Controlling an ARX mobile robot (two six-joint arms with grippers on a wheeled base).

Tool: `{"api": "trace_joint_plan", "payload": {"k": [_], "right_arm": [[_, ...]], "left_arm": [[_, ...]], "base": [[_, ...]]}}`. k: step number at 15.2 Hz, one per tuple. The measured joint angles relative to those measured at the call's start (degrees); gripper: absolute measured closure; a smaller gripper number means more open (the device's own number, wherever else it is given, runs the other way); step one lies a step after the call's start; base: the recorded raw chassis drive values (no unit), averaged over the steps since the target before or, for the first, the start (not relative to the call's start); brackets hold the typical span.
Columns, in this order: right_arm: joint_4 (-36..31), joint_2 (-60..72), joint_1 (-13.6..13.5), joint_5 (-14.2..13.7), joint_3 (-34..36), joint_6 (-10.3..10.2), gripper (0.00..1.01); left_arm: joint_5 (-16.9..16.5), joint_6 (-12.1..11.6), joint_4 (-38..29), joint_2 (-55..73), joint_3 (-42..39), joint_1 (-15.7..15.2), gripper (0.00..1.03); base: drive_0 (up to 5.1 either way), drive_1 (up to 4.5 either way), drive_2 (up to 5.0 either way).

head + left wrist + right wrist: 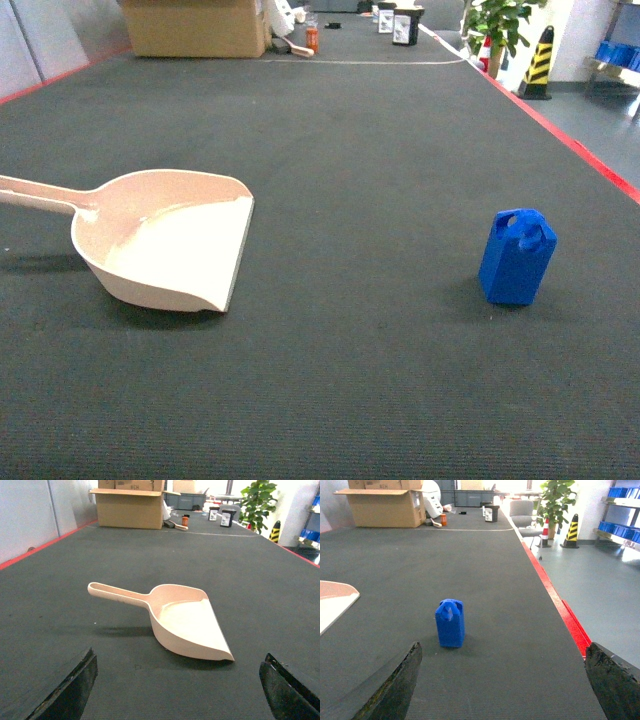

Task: Place part in tray to right shelf

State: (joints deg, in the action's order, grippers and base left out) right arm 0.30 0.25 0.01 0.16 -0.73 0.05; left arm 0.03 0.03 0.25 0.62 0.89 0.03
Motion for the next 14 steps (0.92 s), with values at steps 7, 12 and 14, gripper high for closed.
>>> {"api": "trace_joint_plan", "payload": {"k": [7,12,14], "right_arm": [[0.00,0.00,0.00,0.00,0.00,0.00,0.03],[0.00,0.00,0.00,0.02,0.00,0.00,0.03],[0.00,0.00,0.00,0.00,0.00,0.00,0.03]], "left_arm": [[0.00,0.00,0.02,0.00,0.00,-0.02,0.05],[-3.54,10.88,-1.86,18.88,4.24,-0.02,0.05],[-8.96,19.61,-17.46,35.80,7.37,-3.06,0.05]], "base": [[0.0,0.00,0.0],[0.0,0.00,0.0],[0.0,0.00,0.0]]}}
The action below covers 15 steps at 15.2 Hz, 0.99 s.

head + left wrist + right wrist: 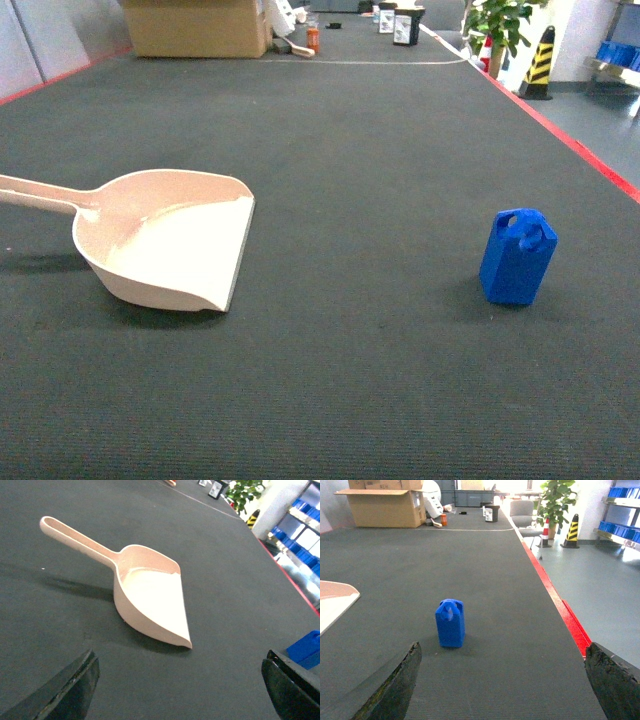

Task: Place part in tray to right shelf

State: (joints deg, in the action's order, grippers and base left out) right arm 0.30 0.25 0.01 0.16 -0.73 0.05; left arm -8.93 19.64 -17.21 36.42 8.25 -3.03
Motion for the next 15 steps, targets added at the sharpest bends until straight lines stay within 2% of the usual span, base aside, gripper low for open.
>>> {"api": "trace_joint_plan", "payload": {"k": [2,3,4,7,9,13,15], "right_arm": [[-0.04,0.00,0.00,0.02,0.00,0.00,0.03],[0.00,0.00,0.00,0.02,0.00,0.00,0.03],[-0.02,0.00,0.00,0.02,0.00,0.00,0.03],[-0.02,0.00,0.00,0.02,0.00,0.00,0.03],[-0.02,0.00,0.00,0.02,0.00,0.00,0.03],[-0.02,0.00,0.00,0.02,0.00,0.00,0.03],[-0.02,0.00,0.00,0.02,0.00,0.00,0.03]], "left_arm": [[-6.27,10.73,-14.97,20.48,4.02,-4.22,0.05],[-7.52,15.98,-21.20,29.38,6.62,-6.01,0.05],[-7.06,20.68,-25.83,37.29,9.84,-6.99,0.05],[-7.23,30.51,-33.94,56.17,18.49,-7.56,0.05],[-6.16,35.95,-37.55,65.83,25.31,-7.63,0.05],[-4.74,41.59,-38.51,77.07,34.88,-8.33,0.05],[-4.11,43.15,-37.55,80.61,39.91,-8.94,0.05]], "base": [[0.0,0.00,0.0],[0.0,0.00,0.0],[0.0,0.00,0.0],[0.0,0.00,0.0],[0.0,0.00,0.0],[0.0,0.00,0.0],[0.0,0.00,0.0]]}}
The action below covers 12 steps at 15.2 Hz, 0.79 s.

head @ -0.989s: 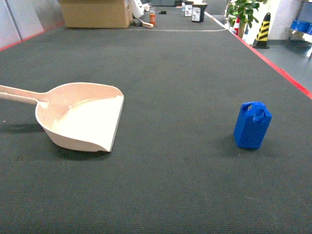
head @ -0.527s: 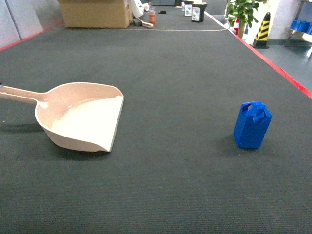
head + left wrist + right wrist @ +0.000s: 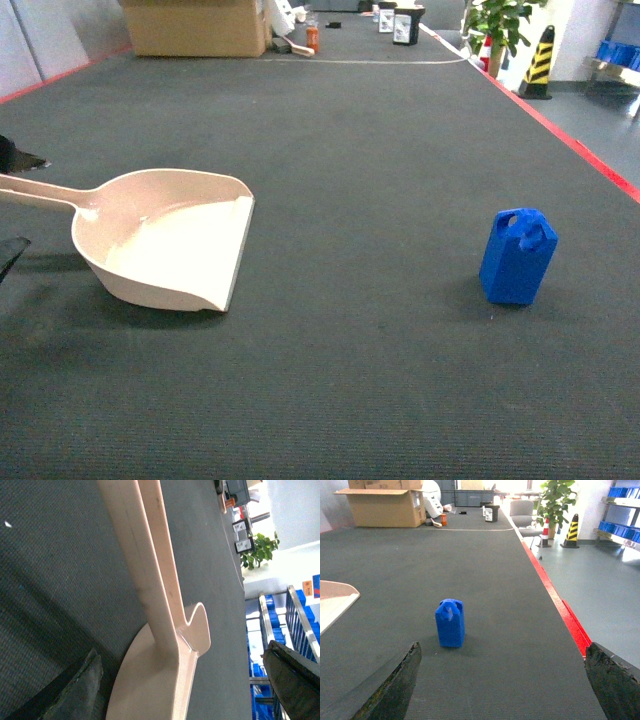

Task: Place part in tray to right shelf

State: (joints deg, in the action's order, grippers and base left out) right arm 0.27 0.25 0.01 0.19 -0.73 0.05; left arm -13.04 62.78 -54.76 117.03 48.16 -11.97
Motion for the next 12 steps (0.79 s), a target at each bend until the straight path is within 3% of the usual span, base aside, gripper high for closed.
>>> {"api": "trace_joint_plan", "payload": {"k": [6,12], "right_arm": [[0.00,0.00,0.00,0.00,0.00,0.00,0.03],[0.00,0.00,0.00,-0.02,0.00,0.00,0.03]], "left_arm": [[1.27,2.10,1.31,9.75,12.09,-2.29,0.05],[-1.44,2.45,2.38,16.48,20.81,-2.73,0.05]], "base": [[0.0,0.00,0.0],[0.0,0.00,0.0]]}}
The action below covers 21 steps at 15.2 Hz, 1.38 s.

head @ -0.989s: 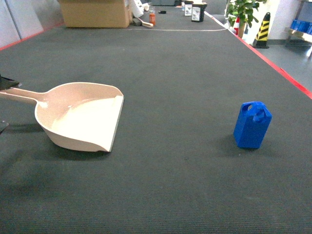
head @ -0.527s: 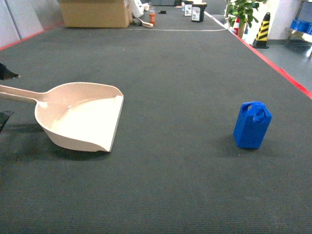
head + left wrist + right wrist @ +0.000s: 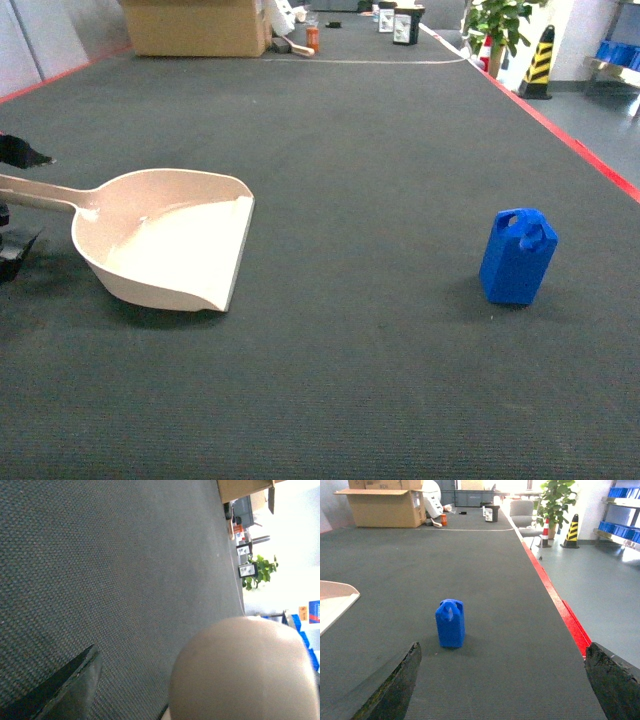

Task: Place part in tray to right shelf

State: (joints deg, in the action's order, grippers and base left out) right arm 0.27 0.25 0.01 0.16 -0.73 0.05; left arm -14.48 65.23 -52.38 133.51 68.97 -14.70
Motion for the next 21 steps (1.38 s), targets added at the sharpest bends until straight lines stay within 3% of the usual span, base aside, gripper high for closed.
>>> {"api": "trace_joint_plan", "payload": {"k": [2,7,8,9,10,14,17,21], "right_arm": [[0.00,0.00,0.00,0.02,0.00,0.00,0.03],[-0.02,0.00,0.00,0.02,0.00,0.00,0.03],[-0.02,0.00,0.00,0.00,0.00,0.00,0.03],[0.00,0.00,0.00,0.02,0.00,0.00,0.03],[-0.02,0.00,0.00,0.02,0.00,0.00,0.03],[-0.02,0.00,0.00,0.02,0.00,0.00,0.03],[-0.02,0.00,0.00,0.00,0.00,0.00,0.03],[-0.02,0.00,0.00,0.00,0.00,0.00,0.03]], "left_arm": [[0.24,-0.68,-0.52,0.59,1.36,0.26,0.07],[-1.44,-0.02,-4.55,0.50,-0.55,0.63,0.68],[-1.55,1.86,-6.36,0.02,-2.23,0.63,0.80],[-2.43,3.58,-8.24,-1.46,-3.72,0.85,0.84],[-3.06,3.39,-10.54,-4.26,-6.27,1.14,0.85],[-5.05,6.38,-20.72,-18.53,-17.57,3.39,0.85],[-4.79,7.04,-21.35,-29.00,-29.33,9.92,0.86],[1.99,10.10,-21.07,-34.23,-43.89,20.41,0.86]], "base": [[0.0,0.00,0.0],[0.0,0.00,0.0],[0.0,0.00,0.0],[0.0,0.00,0.0],[0.0,0.00,0.0],[0.0,0.00,0.0],[0.0,0.00,0.0],[0.0,0.00,0.0]]}}
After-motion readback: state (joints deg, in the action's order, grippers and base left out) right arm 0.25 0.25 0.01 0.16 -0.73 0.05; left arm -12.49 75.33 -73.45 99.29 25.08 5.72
